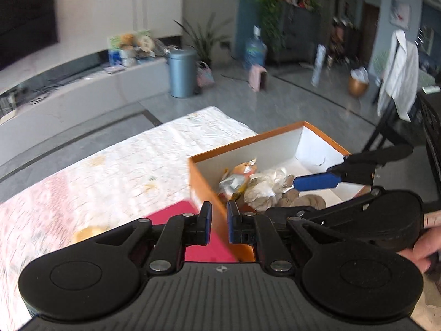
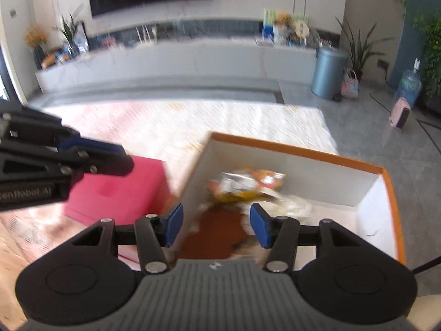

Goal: Organize soft objects
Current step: 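Open both tools to drop the snack bag and plastic bag into the box, then move both tools back over the table toward the white tissue and yellow cloth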

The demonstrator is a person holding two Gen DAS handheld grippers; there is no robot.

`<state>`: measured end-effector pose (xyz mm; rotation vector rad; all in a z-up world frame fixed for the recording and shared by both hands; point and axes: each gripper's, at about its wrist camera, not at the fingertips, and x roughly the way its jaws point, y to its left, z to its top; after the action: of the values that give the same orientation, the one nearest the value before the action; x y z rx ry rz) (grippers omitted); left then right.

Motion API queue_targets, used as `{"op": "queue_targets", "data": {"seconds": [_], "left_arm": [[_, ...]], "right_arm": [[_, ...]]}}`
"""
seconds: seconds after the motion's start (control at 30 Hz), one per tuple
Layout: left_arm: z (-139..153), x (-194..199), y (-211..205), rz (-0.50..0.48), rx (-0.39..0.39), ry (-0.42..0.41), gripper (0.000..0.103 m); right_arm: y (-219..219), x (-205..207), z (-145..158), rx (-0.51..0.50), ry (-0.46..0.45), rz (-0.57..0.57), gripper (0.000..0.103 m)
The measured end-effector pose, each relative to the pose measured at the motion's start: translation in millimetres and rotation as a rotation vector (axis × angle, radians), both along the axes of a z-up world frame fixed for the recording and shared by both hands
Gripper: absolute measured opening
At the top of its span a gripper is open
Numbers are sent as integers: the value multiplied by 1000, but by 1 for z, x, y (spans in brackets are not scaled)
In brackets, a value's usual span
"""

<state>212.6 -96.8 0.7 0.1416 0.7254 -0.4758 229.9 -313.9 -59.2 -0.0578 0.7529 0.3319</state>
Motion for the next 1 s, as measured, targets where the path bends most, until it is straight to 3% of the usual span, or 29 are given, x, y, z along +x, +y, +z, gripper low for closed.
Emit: {"op": "queue_targets", "data": {"seconds": [0.3, 0.57, 1.0], "left_arm": [[-17, -58, 74, 221, -60, -14, 12], [-50, -77, 145, 390, -63, 95, 12], [-82, -79, 210, 477, -113, 167, 12]], "right_arm": [[78, -65, -17, 154, -44, 35, 54], [144, -81, -47, 132, 4, 109, 54], [224, -56, -73, -12, 28, 239, 53]]}}
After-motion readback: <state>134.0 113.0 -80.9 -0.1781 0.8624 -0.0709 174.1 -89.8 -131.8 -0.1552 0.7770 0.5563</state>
